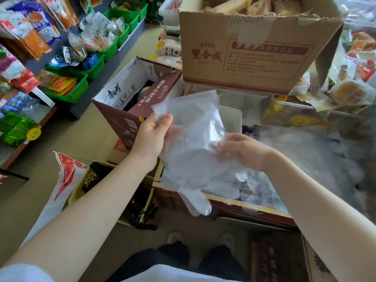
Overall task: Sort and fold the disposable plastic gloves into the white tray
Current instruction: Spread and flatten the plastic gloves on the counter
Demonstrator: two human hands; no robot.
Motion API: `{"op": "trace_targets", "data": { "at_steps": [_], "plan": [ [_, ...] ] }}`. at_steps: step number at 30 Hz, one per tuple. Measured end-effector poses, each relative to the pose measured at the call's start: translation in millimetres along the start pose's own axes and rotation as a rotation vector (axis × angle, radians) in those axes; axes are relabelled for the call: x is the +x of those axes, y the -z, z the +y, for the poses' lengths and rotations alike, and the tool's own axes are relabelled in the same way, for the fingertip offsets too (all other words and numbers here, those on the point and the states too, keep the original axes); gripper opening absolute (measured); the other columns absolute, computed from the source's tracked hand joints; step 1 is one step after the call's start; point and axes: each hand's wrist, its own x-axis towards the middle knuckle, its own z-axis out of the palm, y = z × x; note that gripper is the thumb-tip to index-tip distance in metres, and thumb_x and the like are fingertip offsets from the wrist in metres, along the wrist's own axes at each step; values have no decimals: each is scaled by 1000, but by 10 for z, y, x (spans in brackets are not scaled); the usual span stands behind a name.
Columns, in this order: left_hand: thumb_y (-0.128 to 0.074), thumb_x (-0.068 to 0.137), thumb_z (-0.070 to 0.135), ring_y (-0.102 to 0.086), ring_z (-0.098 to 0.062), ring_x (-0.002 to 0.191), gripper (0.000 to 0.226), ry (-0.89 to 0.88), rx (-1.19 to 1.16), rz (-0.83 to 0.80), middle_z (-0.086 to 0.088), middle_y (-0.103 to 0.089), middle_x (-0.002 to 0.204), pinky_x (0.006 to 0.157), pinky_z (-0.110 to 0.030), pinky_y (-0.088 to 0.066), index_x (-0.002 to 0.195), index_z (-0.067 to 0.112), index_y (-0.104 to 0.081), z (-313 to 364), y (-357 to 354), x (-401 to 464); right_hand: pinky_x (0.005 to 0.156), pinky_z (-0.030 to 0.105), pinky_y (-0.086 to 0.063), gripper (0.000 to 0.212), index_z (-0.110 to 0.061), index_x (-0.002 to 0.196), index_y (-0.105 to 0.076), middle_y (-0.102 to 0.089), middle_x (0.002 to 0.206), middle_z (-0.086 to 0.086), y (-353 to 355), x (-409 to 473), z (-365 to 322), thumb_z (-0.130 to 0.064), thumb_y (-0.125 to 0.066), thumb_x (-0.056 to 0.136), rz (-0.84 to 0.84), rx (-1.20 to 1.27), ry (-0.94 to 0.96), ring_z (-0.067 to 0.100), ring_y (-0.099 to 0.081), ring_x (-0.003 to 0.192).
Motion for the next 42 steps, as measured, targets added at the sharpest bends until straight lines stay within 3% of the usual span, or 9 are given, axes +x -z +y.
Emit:
{"op": "trace_targets", "data": {
  "at_steps": [7,11,18,26,28,31,36,39,42],
  "plan": [
    [-48,96,25,-65,-26,95,22,333,-209,-267,-12,-67,105,83,-36,-52,105,12,-64,-260,368,109,59,25,-44,8,-13,86,-70,-60,74,5,73,190,158,-20,-65,87,282,-369,-104,18,-53,67],
    [-54,92,29,-65,-28,102,34,435,16,-469,-11,-67,112,81,-36,-55,119,8,-60,-301,492,213,68,24,-43,18,-22,70,-67,-66,81,-1,97,262,155,-16,-64,87,211,-597,-177,10,-53,70],
    [-59,90,20,-63,-15,77,17,298,808,-438,-5,-70,80,69,-23,-45,86,6,-68,-764,253,274,57,18,-42,13,-3,79,-63,-63,67,7,310,470,338,-15,-67,84,198,-542,-472,10,-54,53],
    [-47,96,28,-55,-19,71,27,338,914,-308,-3,-57,77,55,-28,-37,70,18,-47,-1252,169,377,45,22,-42,30,-12,58,-62,-55,52,2,464,622,808,-1,-58,85,836,-88,-219,12,-48,41],
    [-45,97,29,-57,-21,73,25,322,912,-289,-4,-60,78,56,-29,-39,75,16,-49,-1279,151,388,45,20,-41,18,-8,72,-62,-58,59,2,440,682,837,-5,-54,88,930,-252,-140,14,-51,44],
    [-42,98,26,-54,-17,68,23,302,948,-269,-3,-57,76,51,-25,-35,83,11,-52,-1278,140,396,74,28,-43,25,-8,113,-55,-59,104,11,380,726,870,-22,-51,93,995,-724,-113,27,-56,91],
    [-38,99,25,-53,-22,68,22,255,995,-230,-5,-52,77,61,-34,-44,81,14,-45,-1301,110,376,101,49,-38,46,-3,126,-51,-48,135,20,-75,643,1113,-30,-49,87,754,-1282,162,42,-46,121],
    [-36,100,24,-52,-24,71,20,210,1054,-223,-9,-55,85,62,-33,-42,95,7,-47,-1310,69,338,117,43,-5,63,-10,148,-19,-8,158,10,-280,668,1315,-44,-35,97,386,-1427,-40,30,-7,145],
    [-39,99,26,-52,-24,71,23,215,1144,-226,-10,-58,89,60,-32,-42,108,6,-46,-1306,62,312,112,36,16,70,-21,149,10,16,157,0,-244,703,1520,-58,-14,94,323,-1446,-149,23,17,144]
  ]
}}
